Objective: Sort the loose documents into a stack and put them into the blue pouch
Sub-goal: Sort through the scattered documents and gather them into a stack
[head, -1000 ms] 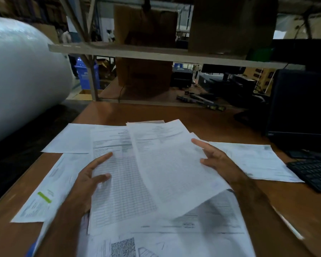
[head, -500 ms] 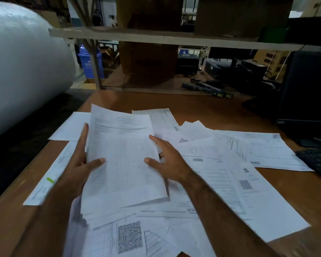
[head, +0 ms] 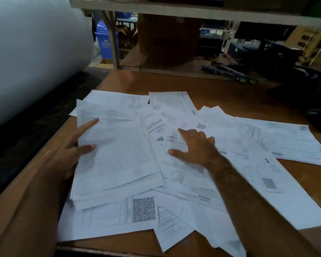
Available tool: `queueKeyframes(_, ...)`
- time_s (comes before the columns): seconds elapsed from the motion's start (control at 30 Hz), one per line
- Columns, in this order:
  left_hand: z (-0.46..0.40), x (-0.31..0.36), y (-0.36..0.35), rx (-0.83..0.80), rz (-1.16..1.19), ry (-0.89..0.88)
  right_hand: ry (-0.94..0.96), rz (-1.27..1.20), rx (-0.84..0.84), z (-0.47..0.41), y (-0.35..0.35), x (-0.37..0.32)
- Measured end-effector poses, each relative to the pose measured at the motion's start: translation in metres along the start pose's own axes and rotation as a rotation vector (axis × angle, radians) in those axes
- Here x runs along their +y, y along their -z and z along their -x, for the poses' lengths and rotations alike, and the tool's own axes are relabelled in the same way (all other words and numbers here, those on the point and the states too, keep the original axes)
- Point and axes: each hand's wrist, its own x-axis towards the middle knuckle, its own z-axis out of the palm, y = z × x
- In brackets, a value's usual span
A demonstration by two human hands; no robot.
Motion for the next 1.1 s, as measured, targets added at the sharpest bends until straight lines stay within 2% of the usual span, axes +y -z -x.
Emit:
queueKeyframes(0.13, 0.001, -0.001, 0.004, 0.042, 0.095, 0.076, 0.057, -0.074, -0.214, -0.004, 0.029, 0.038)
queueKeyframes(0.23, -0.001, -0.002, 0.003, 0.055, 0.153, 0.053, -0.005, -0.077, -0.208, -0.003, 0.032, 0.048)
queueKeyframes(0.33, -0.002, -0.001, -0.004, 0.025, 0.172, 0.031, -0.076, -0.186, -0.092, -0.001, 0.030, 0.053)
queueKeyframes(0.43, -0.005, 0.002, -0.014, -0.009, 0.216, 0.025, -0.191, -0.354, 0.124, -0.001, 0.036, 0.068)
queueKeyframes(0.53, -0.009, -0.007, -0.021, -0.014, 0.227, 0.051, -0.286, -0.658, 0.328, 0.007, 0.044, 0.087)
queueKeyframes(0.63, -0.014, -0.022, -0.025, -0.044, 0.174, -0.005, -0.348, -0.927, 0.511, 0.022, 0.050, 0.101)
queueKeyframes(0.8, -0.024, -0.025, -0.033, -0.049, 0.206, -0.026, -0.398, -1.036, 0.648, 0.031, 0.055, 0.116)
queueKeyframes(0.9, -0.026, -0.023, -0.042, -0.039, 0.217, -0.043, -0.334, -1.015, 0.719, 0.039, 0.059, 0.111)
queueKeyframes(1.0, -0.029, -0.023, -0.052, -0.050, 0.257, -0.068, -0.110, -0.870, 0.788, 0.044, 0.073, 0.098)
queueKeyframes(1.1, -0.030, -0.023, -0.062, -0.077, 0.247, -0.090, 0.117, -0.757, 0.735, 0.042, 0.093, 0.082)
